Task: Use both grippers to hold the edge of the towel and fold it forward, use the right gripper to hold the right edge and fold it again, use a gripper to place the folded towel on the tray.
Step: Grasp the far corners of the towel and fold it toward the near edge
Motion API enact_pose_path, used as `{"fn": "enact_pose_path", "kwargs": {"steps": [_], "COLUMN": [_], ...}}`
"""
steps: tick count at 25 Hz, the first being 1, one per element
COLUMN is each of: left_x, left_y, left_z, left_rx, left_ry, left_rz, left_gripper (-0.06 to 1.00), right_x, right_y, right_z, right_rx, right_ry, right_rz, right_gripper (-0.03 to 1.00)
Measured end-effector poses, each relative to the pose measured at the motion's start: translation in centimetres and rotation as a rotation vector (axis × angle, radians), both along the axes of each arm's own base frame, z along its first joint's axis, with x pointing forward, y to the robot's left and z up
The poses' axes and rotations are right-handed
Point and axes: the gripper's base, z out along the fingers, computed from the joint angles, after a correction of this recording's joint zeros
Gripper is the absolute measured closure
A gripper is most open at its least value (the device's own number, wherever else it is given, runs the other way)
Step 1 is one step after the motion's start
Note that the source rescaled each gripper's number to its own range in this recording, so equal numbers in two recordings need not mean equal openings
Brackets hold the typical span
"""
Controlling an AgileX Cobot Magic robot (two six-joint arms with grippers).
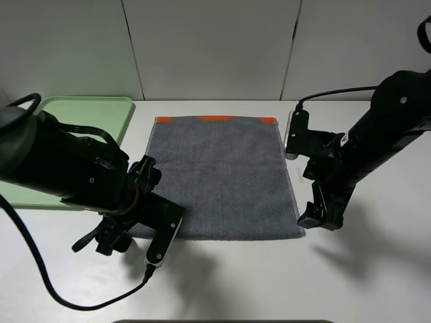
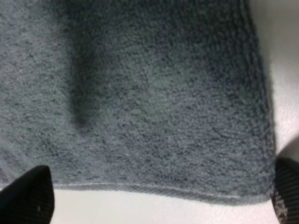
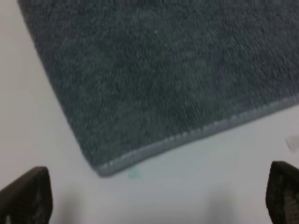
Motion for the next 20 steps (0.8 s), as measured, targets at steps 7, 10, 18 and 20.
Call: {"fn": "enact_pose_path", "kwargs": {"steps": [7,10,18,20], "left_x": [0.0,0.0,0.0,0.0], "left_y": [0.0,0.0,-0.1,-0.1], "left_z": [0.0,0.0,0.0,0.0], "left_rx": [-0.001,-0.001,-0.003,-0.004], "left_ry": [-0.001,-0.001,-0.001,-0.001], "left_rz": [-0.004,-0.006,-0.009,-0.010], "left_gripper": [0.01,0.01,0.02,0.02], "right_x": [0.4,0.4,0.4,0.5], "right_y": [0.5,0.7,1.1,1.1], "right_z": [-2.3,-3.2,-4.1,-4.1], "right_rx": [0.023,0.034,0.069,0.073], "right_ry": [0.054,0.089,0.116,0.109], "right_rz": [-0.006,-0.008,-0.020,-0.025], "right_gripper": [-0.03,-0.03,-0.03,-0.03]}}
